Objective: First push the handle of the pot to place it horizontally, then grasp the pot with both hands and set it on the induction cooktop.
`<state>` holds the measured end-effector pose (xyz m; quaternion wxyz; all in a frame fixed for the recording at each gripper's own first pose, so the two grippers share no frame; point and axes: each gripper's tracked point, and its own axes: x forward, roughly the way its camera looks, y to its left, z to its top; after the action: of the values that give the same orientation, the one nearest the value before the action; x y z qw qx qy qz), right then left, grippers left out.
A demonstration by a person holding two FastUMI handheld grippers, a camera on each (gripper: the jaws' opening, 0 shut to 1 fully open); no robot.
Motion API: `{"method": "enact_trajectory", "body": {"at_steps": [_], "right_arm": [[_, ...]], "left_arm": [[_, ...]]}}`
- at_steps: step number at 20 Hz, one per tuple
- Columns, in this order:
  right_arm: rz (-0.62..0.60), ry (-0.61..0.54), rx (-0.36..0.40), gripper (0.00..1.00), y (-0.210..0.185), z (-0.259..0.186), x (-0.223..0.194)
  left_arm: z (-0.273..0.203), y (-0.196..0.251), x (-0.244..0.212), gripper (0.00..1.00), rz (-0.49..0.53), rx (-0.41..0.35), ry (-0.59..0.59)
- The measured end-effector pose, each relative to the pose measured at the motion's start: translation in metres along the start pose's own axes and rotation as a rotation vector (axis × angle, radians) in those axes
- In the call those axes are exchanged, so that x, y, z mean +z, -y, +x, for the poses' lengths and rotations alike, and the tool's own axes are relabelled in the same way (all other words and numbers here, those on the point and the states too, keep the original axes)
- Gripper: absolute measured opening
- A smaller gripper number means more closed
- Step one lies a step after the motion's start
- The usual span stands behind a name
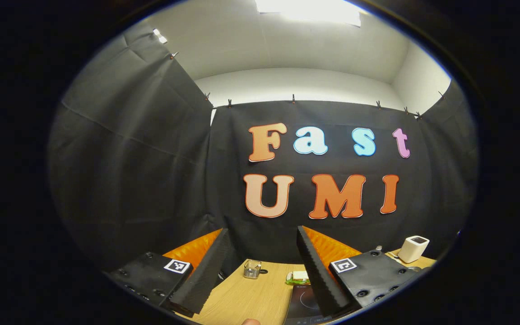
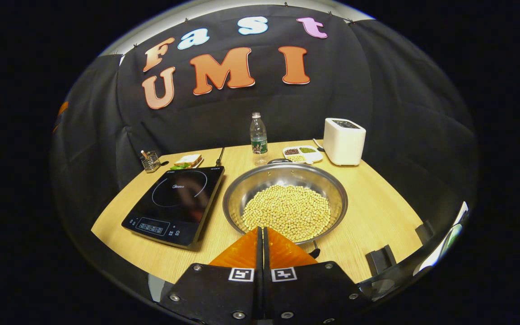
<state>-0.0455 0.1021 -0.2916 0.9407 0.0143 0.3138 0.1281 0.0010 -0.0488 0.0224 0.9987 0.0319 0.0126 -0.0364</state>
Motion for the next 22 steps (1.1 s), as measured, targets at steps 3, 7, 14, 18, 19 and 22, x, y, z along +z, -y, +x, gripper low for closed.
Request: {"method": "enact_trajectory", "body": {"at_steps": [3,7,14,18,19,22], "right_arm": [[0.012,-0.040,0.006,0.00,-0.003,0.009,-0.019],[0.010,-0.071,0.003,0.00,-0.006,0.025,-0.034],[-0.006,-0.119,0.002,0.00,-0.006,0.035,-0.053],[0.015,-0.144,0.013,0.00,-0.003,0.038,-0.059],[0.017,-0.147,0.018,0.00,-0.004,0.038,-0.060],[0.019,-0.148,0.024,0.00,-0.003,0.037,-0.059]], "left_arm": [[-0.002,0.006,0.004,0.98,0.003,-0.012,0.010],[-0.003,0.013,0.001,0.97,-0.012,-0.034,-0.003],[-0.001,0.013,0.004,0.98,0.000,-0.020,0.002],[0.000,0.017,0.003,0.97,-0.007,-0.030,0.000],[0.001,0.019,0.004,0.96,-0.007,-0.031,-0.001],[0.000,0.018,0.003,0.96,-0.003,-0.030,-0.004]]}}
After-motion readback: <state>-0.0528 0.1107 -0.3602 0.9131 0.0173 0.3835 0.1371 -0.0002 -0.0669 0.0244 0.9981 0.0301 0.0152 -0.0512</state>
